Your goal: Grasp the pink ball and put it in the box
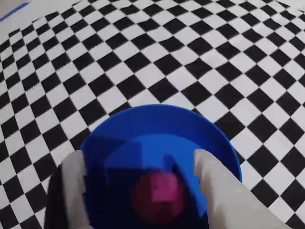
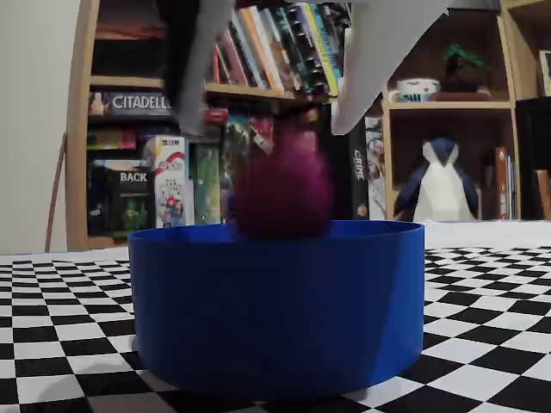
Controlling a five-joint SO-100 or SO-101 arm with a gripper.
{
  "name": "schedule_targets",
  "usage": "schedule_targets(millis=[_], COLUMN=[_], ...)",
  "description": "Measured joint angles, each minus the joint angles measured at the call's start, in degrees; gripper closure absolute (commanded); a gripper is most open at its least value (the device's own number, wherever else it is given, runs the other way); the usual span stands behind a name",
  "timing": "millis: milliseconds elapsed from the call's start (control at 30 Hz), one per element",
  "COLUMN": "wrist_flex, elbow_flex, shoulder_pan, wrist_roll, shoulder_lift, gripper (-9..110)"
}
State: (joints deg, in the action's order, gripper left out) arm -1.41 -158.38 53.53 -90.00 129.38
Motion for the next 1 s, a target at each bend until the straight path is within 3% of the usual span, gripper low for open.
schedule_targets(millis=[533, 700, 867, 1000], wrist_flex=[4.9, 6.6, 9.5, 9.7], elbow_flex=[0.0, -0.1, -0.1, -0.1], shoulder_pan=[-3.6, -7.5, -11.5, -16.5], wrist_roll=[2.6, 10.3, 24.1, 36.1], shoulder_lift=[3.7, 8.2, 12.0, 16.4], gripper=[71, 77, 101, 101])
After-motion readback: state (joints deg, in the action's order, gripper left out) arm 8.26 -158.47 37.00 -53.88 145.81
